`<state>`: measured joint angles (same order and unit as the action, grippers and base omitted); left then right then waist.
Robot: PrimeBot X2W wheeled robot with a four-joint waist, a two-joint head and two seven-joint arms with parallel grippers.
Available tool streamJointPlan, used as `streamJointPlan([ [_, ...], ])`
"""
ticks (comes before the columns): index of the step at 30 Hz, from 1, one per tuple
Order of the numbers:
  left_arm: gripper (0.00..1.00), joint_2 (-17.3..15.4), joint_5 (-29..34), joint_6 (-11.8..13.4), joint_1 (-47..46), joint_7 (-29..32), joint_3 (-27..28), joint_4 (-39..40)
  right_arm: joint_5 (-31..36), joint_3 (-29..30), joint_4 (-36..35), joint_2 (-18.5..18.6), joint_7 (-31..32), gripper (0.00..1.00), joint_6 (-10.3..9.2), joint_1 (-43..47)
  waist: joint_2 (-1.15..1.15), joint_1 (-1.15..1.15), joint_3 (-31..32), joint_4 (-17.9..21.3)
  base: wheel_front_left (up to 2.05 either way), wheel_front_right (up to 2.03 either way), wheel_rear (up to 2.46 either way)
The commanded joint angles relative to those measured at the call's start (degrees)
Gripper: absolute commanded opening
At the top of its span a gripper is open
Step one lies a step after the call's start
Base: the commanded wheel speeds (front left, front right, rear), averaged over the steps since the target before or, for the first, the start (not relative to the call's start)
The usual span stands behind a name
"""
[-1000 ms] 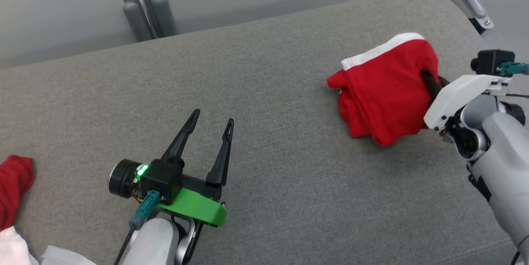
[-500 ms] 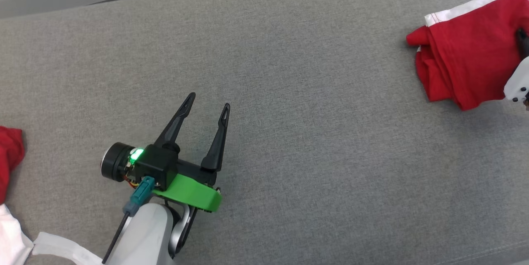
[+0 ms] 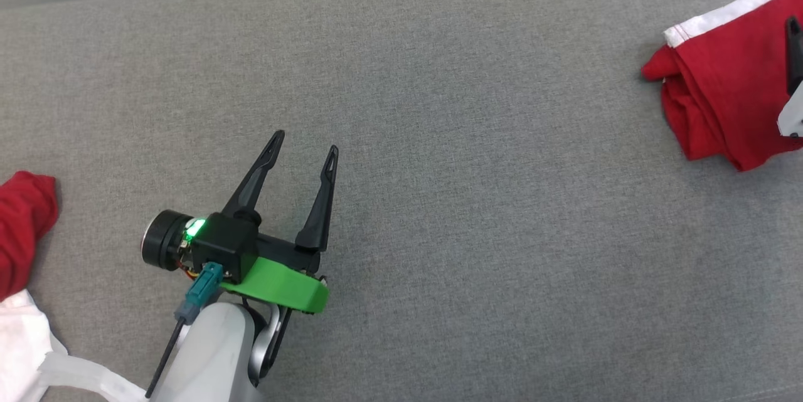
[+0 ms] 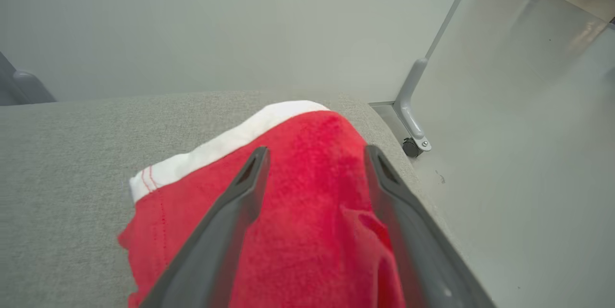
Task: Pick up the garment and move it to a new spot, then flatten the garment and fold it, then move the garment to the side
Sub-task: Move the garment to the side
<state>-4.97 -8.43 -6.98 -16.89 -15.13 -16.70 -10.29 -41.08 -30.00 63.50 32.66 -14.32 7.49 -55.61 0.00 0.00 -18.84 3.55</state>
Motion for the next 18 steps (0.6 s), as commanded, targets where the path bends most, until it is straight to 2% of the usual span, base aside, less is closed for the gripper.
streamJointPlan([
  [1,1.0,-0.1,-0.5,0.2,0.7,0.0,0.4,0.2,0.7,-0.4,-0.8,0.5,-0.5,1.0,0.01,-0.9,0.0,0.0,0.9,0.2,0.0,0.0,0.0],
  [8,1.0,0.3,-0.8,0.5,2.0,0.0,1.3,0.9,1.5,-0.6,-6.8,2.1,-0.9,1.0,0.01,-0.3,0.0,0.0,3.3,0.1,0.0,0.0,0.0],
  [18,1.0,0.9,-1.3,0.9,5.7,0.0,2.8,1.1,2.6,3.3,-20.4,3.6,-0.9,1.0,0.01,8.0,0.0,0.0,10.0,-2.4,0.0,0.0,0.0],
])
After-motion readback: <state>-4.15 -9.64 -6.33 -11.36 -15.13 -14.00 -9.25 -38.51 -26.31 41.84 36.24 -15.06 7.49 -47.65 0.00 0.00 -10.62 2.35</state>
